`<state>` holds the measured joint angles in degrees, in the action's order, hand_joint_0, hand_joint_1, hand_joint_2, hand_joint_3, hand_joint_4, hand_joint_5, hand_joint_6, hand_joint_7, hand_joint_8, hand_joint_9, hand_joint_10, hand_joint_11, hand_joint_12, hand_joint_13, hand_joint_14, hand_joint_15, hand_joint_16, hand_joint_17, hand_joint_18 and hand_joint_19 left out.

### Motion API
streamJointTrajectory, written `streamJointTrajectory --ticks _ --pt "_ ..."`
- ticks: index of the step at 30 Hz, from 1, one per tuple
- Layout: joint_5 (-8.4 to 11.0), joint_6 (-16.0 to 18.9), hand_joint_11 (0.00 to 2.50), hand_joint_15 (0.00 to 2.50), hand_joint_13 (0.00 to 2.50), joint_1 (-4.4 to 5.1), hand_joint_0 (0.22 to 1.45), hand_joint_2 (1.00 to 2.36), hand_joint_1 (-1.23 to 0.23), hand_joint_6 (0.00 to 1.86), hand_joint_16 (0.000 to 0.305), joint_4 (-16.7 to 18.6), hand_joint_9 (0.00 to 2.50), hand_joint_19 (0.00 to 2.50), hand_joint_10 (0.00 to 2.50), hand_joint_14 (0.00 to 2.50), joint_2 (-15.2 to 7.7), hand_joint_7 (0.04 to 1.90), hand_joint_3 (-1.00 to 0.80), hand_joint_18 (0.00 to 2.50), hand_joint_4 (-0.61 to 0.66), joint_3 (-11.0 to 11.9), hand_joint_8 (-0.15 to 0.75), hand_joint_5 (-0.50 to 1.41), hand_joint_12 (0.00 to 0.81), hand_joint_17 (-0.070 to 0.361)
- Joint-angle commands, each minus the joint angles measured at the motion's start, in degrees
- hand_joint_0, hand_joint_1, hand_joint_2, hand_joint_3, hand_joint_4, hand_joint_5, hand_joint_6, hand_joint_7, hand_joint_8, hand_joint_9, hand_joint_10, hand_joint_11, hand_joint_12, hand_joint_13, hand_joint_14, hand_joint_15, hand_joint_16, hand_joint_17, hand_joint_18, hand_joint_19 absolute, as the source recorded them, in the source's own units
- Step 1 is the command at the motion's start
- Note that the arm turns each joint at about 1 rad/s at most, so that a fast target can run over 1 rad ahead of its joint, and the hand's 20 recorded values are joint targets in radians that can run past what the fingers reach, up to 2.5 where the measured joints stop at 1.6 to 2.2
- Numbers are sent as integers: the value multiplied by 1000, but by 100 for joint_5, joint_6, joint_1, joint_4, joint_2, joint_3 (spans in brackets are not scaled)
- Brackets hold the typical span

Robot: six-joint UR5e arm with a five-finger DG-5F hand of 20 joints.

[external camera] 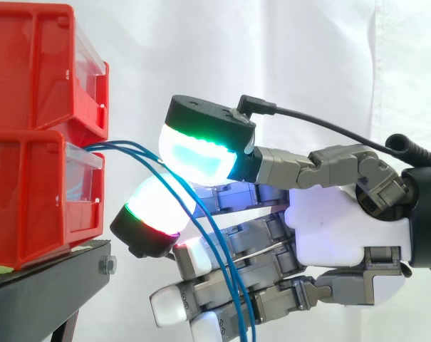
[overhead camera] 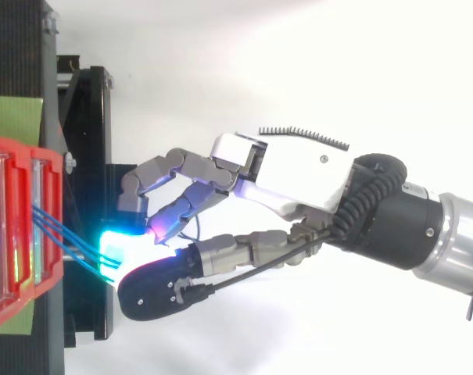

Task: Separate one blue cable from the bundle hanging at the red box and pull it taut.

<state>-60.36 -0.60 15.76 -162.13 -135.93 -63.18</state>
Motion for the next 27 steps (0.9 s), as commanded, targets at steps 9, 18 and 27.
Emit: streamJointTrajectory --ticks 9,18,27 --pt "-2 323 1069 673 960 23 767 1015 -768 949 41 -126 1004 607 22 25 5 1100 -350 696 -109 -1 239 -253 282 92" --pt "-29 482 1080 665 980 23 787 1000 -808 925 40 -337 1038 578 21 25 5 964 -500 718 -127 -1 219 -240 274 91" --pt "-46 490 1088 668 983 6 770 1000 -870 917 39 -451 1055 559 23 24 75 967 -500 727 -110 -1 210 -226 274 88"
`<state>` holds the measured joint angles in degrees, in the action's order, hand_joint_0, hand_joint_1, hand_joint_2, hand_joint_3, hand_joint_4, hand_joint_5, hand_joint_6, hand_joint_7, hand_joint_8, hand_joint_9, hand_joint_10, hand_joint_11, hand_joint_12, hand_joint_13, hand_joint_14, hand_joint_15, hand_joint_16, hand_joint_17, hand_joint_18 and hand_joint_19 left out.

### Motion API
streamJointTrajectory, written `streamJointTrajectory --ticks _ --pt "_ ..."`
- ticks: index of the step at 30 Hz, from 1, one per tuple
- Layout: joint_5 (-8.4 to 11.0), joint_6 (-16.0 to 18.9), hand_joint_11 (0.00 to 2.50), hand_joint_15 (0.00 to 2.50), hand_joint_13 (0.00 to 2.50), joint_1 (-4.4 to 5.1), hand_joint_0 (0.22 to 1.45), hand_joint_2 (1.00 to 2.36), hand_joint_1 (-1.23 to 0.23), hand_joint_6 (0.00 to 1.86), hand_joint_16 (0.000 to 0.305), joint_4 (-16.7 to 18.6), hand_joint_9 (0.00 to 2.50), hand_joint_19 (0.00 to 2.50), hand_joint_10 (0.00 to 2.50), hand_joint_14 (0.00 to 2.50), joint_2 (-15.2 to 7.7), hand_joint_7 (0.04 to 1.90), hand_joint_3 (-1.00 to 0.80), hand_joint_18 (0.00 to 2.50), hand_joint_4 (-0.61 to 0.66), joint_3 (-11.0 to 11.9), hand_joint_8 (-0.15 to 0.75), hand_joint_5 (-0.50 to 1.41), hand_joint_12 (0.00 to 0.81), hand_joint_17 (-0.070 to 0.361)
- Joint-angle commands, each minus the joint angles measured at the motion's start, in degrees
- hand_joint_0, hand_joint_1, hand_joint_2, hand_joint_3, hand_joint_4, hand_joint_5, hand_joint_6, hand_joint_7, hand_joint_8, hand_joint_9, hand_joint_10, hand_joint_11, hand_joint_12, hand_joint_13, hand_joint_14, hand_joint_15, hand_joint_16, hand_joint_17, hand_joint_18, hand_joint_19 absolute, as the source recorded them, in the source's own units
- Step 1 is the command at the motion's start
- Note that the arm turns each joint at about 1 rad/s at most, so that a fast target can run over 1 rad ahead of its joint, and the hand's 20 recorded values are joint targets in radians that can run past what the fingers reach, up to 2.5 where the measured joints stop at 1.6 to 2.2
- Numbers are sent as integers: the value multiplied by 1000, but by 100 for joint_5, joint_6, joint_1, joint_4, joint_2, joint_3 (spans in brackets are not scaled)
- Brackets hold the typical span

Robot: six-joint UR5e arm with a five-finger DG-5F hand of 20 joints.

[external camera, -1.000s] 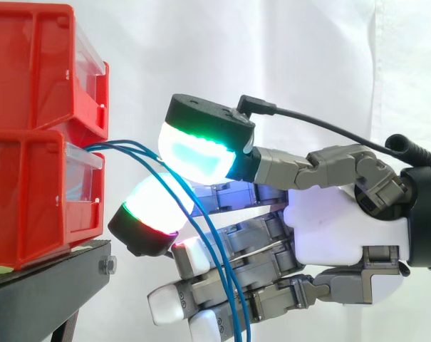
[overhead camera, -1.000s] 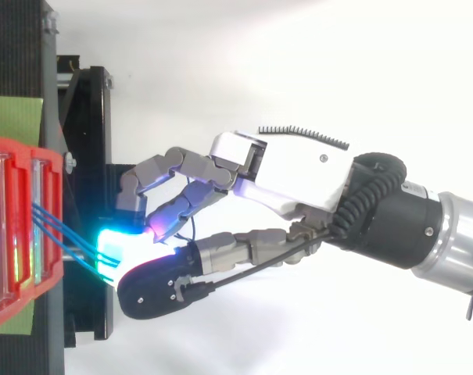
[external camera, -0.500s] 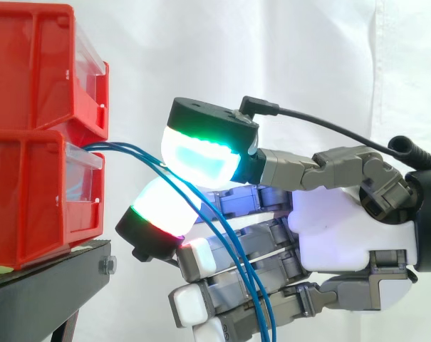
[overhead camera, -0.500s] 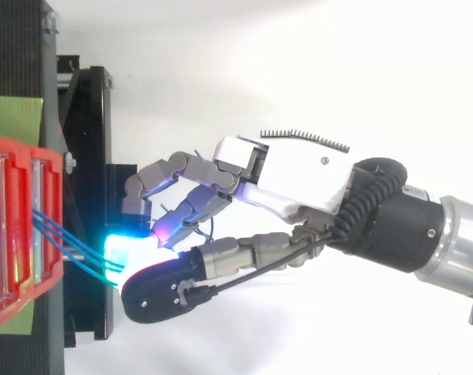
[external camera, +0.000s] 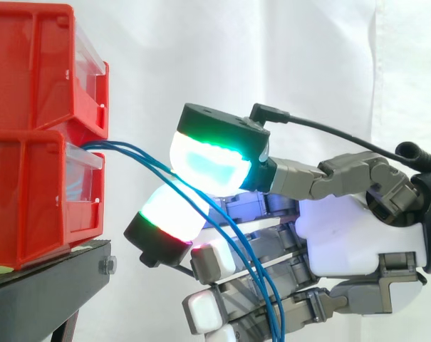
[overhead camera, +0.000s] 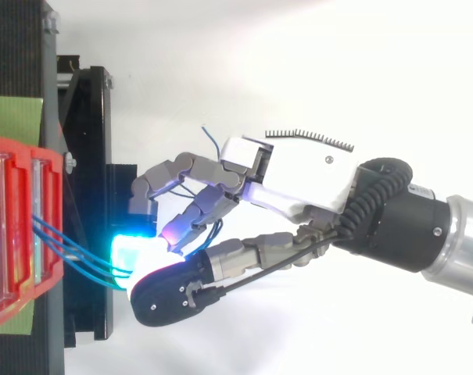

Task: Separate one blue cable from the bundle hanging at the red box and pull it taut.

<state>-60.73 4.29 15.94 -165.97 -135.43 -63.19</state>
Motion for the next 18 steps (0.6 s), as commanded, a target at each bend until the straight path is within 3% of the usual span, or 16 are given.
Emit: streamJointTrajectory --ticks 1,10,18 --pt "-9 1 1082 656 982 -12 760 1000 -878 917 39 -76 1054 560 24 25 25 965 -500 725 -106 0 211 -226 271 88" --pt "-18 19 1081 674 975 -38 659 1000 -857 915 39 -252 1057 595 23 26 140 956 -500 717 -89 0 227 -225 275 88" --pt "-9 19 1089 670 979 -38 685 1000 -899 912 39 -506 1060 580 24 26 254 955 -500 719 -72 0 215 -223 278 88"
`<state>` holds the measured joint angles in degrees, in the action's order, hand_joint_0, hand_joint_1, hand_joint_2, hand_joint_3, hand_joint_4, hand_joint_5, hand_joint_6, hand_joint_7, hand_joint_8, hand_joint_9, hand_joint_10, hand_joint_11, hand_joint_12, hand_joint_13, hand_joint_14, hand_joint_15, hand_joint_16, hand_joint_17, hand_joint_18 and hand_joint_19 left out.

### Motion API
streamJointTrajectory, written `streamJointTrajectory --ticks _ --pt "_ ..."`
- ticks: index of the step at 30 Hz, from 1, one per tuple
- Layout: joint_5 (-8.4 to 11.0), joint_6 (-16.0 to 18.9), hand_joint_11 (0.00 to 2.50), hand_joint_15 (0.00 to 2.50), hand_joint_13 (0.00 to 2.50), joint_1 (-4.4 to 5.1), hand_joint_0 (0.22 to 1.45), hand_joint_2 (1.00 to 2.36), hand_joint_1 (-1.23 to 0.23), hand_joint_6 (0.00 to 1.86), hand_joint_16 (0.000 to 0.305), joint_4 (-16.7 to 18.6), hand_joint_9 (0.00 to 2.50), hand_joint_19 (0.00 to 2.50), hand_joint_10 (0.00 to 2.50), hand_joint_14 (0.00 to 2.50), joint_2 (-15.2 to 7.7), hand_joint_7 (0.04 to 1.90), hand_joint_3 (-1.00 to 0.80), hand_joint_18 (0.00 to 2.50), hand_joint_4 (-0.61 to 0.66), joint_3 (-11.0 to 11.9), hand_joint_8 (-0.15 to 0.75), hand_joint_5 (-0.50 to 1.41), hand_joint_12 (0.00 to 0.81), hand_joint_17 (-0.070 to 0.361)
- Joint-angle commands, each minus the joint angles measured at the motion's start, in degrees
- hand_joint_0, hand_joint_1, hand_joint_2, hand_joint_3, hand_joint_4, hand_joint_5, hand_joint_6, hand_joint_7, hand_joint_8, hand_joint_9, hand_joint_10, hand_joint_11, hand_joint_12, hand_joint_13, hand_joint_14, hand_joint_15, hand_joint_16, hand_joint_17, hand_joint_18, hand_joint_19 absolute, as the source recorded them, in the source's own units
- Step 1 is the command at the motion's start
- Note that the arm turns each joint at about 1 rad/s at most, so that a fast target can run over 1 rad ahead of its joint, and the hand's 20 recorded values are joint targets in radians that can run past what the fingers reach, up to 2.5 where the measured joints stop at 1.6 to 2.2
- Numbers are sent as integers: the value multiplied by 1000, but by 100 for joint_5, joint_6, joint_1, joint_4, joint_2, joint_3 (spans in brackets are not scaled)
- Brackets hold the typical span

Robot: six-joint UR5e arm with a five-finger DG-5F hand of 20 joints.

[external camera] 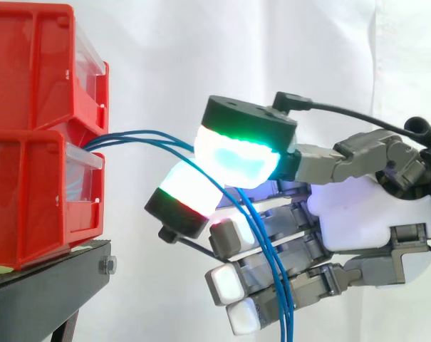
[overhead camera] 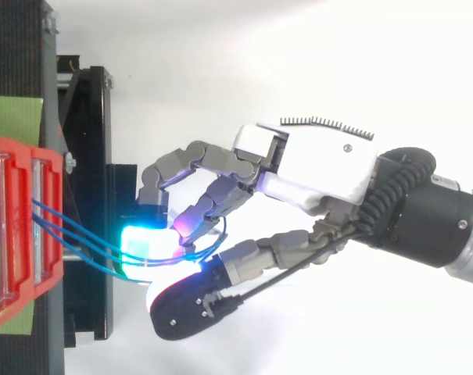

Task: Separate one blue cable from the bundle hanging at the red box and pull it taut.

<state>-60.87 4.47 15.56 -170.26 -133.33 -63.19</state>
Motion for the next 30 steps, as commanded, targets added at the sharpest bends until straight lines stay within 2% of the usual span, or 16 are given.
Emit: streamJointTrajectory --ticks 1,5,12,14,16,21,24,30 --pt "5 1 1089 676 980 0 691 1000 -909 911 39 -104 1061 571 22 26 53 961 -500 719 -72 0 214 -223 279 89" --pt "5 1 1086 676 978 -9 696 1000 -920 910 39 -236 1057 572 24 26 71 959 -500 719 -69 0 215 -222 276 88" --pt "14 1 1078 673 963 9 529 1000 -867 907 43 -306 1038 603 22 23 132 920 -500 722 -9 0 238 -231 299 96" --pt "14 1 1065 675 968 9 519 1000 -784 905 43 -341 1048 608 21 23 132 892 -500 727 -6 0 249 -230 303 97" --pt "14 1 1064 670 973 9 524 1000 -680 901 43 -350 1054 619 21 25 132 891 -500 728 -7 0 255 -230 307 97" --pt "14 1 1053 684 961 9 617 1000 -625 893 41 -350 1048 644 24 24 132 930 -500 712 -27 0 242 -229 296 92" --pt "14 1 1072 679 962 18 662 1000 -653 899 41 -368 1046 641 24 26 132 970 -492 716 -40 0 241 -228 298 92" --pt "22 1 1071 674 959 26 700 1013 -725 919 41 -377 1039 634 23 25 132 1043 -368 720 -91 0 242 -232 299 92"
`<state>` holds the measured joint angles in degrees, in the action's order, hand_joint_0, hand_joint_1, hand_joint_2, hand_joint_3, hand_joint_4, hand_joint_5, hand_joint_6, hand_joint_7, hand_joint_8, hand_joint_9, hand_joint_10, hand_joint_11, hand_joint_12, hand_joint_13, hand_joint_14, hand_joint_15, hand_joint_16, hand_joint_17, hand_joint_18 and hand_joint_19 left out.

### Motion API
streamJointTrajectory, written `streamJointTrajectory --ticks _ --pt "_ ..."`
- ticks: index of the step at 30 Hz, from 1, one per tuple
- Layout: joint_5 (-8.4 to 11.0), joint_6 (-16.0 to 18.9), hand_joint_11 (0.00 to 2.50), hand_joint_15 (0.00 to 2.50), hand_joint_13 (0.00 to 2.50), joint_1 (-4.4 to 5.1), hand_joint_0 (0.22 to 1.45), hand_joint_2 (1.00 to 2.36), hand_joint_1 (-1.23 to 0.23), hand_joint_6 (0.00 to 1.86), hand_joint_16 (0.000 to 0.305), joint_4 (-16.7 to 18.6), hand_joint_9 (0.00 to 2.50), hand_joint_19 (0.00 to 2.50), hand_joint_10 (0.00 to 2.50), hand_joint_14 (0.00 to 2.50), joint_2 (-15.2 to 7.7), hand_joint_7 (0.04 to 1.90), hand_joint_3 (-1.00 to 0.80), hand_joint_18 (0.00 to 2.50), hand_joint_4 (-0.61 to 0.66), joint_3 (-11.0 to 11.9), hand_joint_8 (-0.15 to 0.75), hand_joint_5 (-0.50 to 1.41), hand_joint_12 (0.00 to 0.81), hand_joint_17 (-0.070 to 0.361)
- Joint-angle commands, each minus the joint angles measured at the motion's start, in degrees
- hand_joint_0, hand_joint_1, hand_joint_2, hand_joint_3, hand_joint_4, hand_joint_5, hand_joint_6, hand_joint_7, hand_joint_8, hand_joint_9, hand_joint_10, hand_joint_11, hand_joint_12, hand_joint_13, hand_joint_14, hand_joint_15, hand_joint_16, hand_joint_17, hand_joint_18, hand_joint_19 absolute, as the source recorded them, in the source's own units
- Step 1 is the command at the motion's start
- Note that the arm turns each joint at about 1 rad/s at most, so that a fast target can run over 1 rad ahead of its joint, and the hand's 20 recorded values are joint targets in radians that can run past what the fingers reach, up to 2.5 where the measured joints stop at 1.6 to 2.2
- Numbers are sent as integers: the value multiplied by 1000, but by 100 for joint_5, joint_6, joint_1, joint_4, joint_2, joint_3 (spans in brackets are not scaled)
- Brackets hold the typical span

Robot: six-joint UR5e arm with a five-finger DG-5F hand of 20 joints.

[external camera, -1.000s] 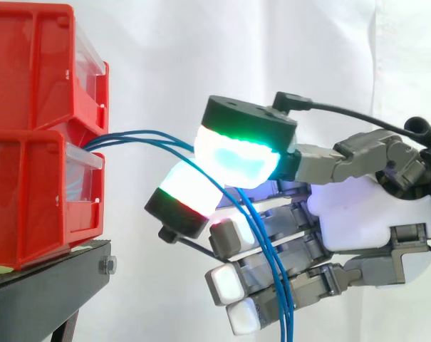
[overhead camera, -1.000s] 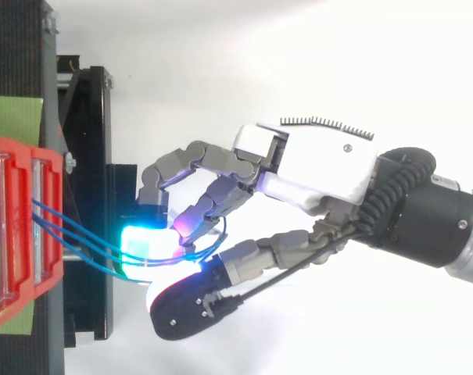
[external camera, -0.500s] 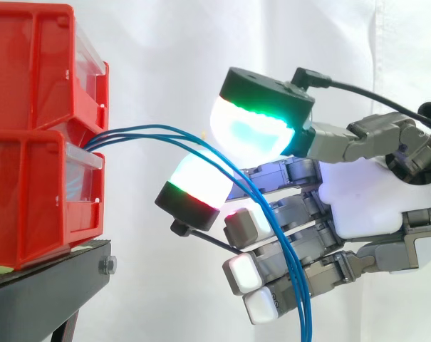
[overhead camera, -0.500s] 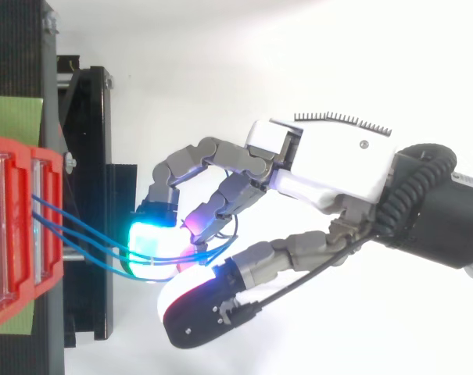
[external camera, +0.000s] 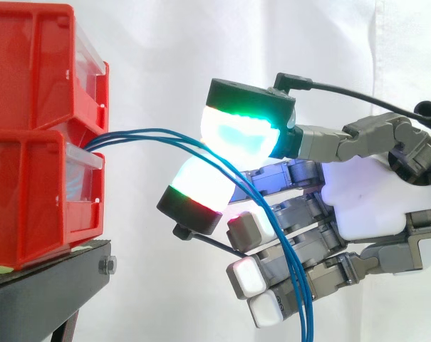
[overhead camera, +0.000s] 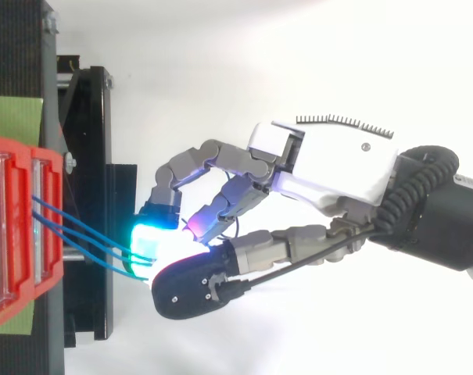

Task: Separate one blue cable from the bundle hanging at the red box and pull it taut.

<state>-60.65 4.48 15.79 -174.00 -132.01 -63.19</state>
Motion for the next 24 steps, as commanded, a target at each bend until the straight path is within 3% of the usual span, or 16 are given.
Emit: streamJointTrajectory --ticks 1,11,24 --pt "1 0 1070 669 955 3 717 1014 -752 923 41 -11 1035 625 24 26 0 1045 -363 719 -112 0 238 -233 296 92" --pt "10 9 1068 666 948 3 807 1000 -857 932 40 -73 1020 596 23 26 0 997 -500 707 -126 0 205 -229 277 89" --pt "10 17 1063 662 947 12 723 1000 -876 920 39 -99 1024 589 23 24 0 978 -500 713 -116 0 202 -219 275 87"
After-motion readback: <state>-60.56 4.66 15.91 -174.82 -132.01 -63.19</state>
